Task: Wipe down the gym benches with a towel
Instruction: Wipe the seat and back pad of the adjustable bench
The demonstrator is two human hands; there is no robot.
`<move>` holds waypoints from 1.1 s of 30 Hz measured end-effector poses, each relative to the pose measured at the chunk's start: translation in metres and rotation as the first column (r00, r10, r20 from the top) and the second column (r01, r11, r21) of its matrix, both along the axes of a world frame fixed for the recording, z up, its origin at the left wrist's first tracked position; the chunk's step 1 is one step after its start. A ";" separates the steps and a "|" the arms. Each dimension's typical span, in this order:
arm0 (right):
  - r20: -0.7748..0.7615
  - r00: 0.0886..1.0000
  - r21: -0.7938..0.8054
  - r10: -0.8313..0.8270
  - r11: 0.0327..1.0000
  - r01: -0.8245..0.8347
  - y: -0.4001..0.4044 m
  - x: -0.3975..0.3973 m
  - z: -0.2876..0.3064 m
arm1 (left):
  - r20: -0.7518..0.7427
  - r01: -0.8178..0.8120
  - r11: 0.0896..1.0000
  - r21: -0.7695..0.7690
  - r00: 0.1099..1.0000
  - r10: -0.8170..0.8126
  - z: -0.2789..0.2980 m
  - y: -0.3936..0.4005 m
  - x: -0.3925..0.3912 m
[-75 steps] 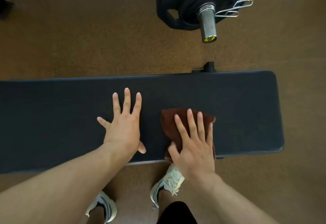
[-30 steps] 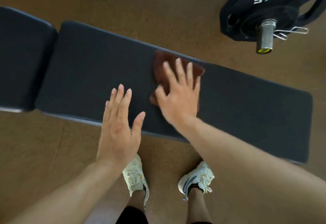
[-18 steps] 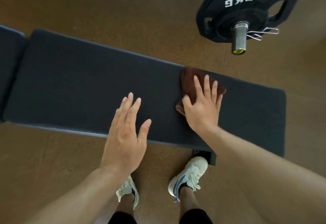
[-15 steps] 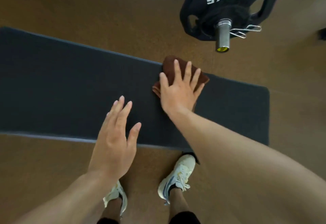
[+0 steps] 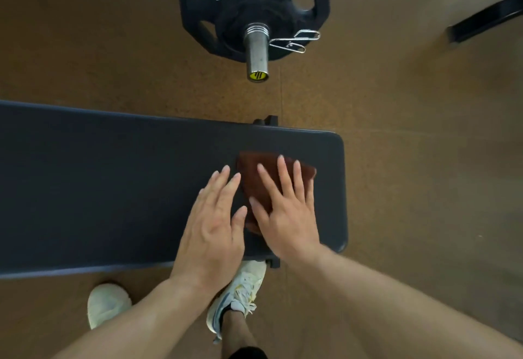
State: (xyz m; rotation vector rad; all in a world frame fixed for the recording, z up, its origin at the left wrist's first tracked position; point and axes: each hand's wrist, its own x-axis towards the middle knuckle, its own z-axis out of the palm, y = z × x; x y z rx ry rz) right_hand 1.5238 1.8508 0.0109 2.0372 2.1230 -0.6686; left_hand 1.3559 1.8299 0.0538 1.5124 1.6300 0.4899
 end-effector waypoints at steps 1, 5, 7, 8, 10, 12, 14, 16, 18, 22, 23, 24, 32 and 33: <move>-0.015 1.000 0.028 -0.023 0.999 0.023 0.031 -0.001 -0.003 | 0.005 -0.012 1.000 -0.003 1.000 0.012 -0.002 0.004 0.008; -0.054 0.996 0.023 -0.065 0.998 0.066 0.105 0.004 -0.006 | -0.061 -0.042 0.999 0.004 0.997 0.043 -0.010 0.020 0.037; -0.107 0.993 0.058 -0.052 0.997 0.058 0.095 0.008 -0.005 | -0.047 -0.091 0.996 0.000 0.995 0.090 -0.008 0.028 0.049; -0.130 0.990 0.087 -0.044 0.995 0.056 0.078 0.011 -0.004 | -0.026 -0.111 0.994 -0.001 0.994 0.110 -0.006 0.031 0.055; -0.141 0.990 0.140 -0.015 0.989 0.035 0.027 0.021 -0.003 | 0.000 -0.136 0.991 -0.018 0.991 0.136 -0.001 0.037 0.064; -0.133 0.990 0.133 0.038 0.991 -0.020 -0.032 0.035 -0.001 | -0.027 -0.122 0.991 -0.050 0.992 0.121 0.000 0.041 0.070; -0.126 0.989 0.096 0.084 0.993 -0.072 -0.066 0.050 -0.001 | -0.091 -0.089 0.993 -0.078 0.993 0.081 0.000 0.045 0.074; -0.124 0.987 0.083 0.104 0.992 -0.094 -0.059 0.066 -0.005 | -0.133 -0.071 0.990 -0.118 0.990 0.055 0.001 0.049 0.076; -0.134 0.989 0.101 0.061 0.994 -0.048 -0.023 0.075 -0.008 | -0.156 -0.077 0.985 -0.155 0.986 0.053 0.002 0.052 0.080; -0.141 0.975 0.064 -0.169 0.982 0.179 0.069 0.095 -0.007 | -0.270 -0.006 0.983 -0.185 0.962 -0.045 -0.005 0.050 0.088; -0.166 0.957 0.040 -0.238 0.968 0.248 0.083 0.099 -0.004 | -0.312 0.029 0.981 -0.192 0.946 -0.089 -0.007 0.049 0.089; -0.215 0.922 -0.009 -0.322 0.945 0.328 0.091 0.102 -0.003 | -0.350 0.056 0.977 -0.204 0.928 -0.127 -0.009 0.048 0.089; -0.423 0.381 -0.270 -0.822 0.515 0.813 -0.036 0.099 0.020 | -0.412 0.144 0.958 -0.247 0.879 -0.238 -0.006 0.048 0.085; -0.404 0.365 -0.275 -0.838 0.493 0.826 -0.057 0.094 0.023 | -0.411 0.142 0.958 -0.249 0.880 -0.238 -0.005 0.047 0.084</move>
